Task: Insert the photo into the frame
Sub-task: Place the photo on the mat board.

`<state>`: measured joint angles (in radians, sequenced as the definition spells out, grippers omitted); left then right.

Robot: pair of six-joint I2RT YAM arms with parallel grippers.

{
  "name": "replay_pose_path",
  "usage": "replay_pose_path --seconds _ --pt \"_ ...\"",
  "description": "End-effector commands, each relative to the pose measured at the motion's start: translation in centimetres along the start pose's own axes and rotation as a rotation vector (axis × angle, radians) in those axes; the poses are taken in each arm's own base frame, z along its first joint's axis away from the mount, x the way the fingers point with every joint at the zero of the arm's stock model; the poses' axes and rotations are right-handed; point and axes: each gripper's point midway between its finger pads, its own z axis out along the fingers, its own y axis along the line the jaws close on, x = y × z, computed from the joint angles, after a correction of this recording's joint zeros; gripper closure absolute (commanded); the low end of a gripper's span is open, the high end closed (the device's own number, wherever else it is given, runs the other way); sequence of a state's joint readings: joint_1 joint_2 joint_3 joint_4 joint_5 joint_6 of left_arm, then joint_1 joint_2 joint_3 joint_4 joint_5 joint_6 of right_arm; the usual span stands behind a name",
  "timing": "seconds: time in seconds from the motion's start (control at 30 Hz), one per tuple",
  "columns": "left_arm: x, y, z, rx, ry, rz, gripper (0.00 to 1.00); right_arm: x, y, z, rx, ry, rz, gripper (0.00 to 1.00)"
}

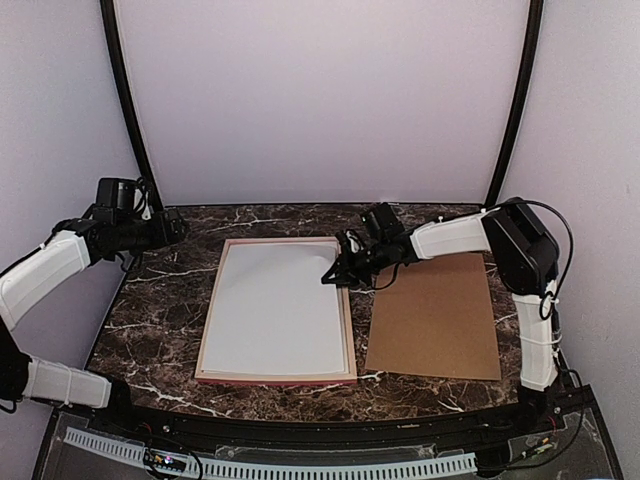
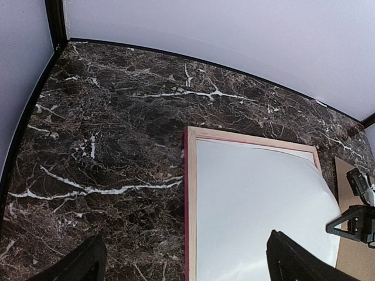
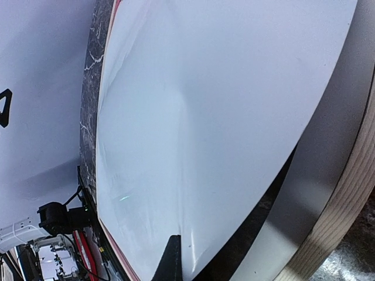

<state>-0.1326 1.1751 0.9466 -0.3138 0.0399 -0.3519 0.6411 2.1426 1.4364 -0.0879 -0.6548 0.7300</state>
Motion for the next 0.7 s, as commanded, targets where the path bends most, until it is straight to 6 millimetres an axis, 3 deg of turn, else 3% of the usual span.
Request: replay_pose_path --seconds 0.0,0.23,0.67 --pt "0.34 -0.43 0.34 0.035 0.008 -0.006 0.02 -0.87 -0.45 -0.22 0.029 -0.016 -0.028 1.0" --pt "0.78 -0.52 0.61 0.042 0.022 -0.006 0.02 -0.82 -1.02 0.21 0.035 -0.014 -0.017 0.97" --pt "1.25 -0.84 0.88 0.053 0.031 -0.006 0.01 -0.81 -0.81 -0.1 0.034 -0.024 -0.005 0.79"
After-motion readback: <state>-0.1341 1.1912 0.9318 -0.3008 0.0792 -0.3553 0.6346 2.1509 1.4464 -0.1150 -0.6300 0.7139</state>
